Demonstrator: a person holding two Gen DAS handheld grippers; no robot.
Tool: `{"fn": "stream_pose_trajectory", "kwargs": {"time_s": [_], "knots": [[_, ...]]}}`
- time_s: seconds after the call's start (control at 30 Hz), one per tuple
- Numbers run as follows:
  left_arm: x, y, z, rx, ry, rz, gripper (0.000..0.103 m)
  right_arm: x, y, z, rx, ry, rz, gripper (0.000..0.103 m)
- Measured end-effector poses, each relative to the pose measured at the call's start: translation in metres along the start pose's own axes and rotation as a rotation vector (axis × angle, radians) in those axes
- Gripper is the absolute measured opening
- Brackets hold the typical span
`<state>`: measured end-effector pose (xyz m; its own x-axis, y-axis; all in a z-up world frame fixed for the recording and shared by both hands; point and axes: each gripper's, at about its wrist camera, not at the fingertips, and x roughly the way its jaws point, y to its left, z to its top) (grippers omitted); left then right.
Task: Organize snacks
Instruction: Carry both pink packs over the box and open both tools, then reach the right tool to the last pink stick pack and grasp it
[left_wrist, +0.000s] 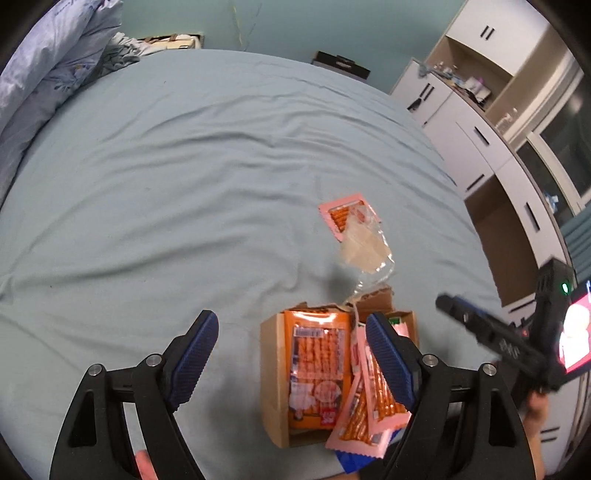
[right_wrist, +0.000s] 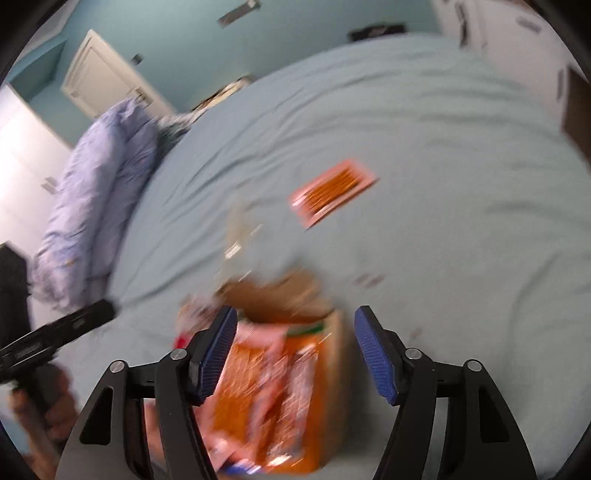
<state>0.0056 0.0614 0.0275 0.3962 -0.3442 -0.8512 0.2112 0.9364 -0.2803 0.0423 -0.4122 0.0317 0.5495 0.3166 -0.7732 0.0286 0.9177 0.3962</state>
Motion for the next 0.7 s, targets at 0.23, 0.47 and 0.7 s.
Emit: {"fn": "stream_pose_trajectory", "kwargs": {"time_s": [0.23, 0.47, 0.7], "knots": [[0.021, -0.004, 0.010, 0.047, 0.042, 0.091, 0.083, 0.059, -0.021, 0.069, -0.124, 0.034, -0.160, 0.071], [0.050, 0.008, 0.014, 0.051, 0.142, 0.114, 0.083, 0.166, -0.008, 0.102, -0.375, 0.105, -0.338, 0.071], [0.071, 0.010, 0.017, 0.043, 0.205, 0.075, 0.083, 0.216, 0.007, 0.129, -0.483, 0.055, -0.207, 0.071]]}}
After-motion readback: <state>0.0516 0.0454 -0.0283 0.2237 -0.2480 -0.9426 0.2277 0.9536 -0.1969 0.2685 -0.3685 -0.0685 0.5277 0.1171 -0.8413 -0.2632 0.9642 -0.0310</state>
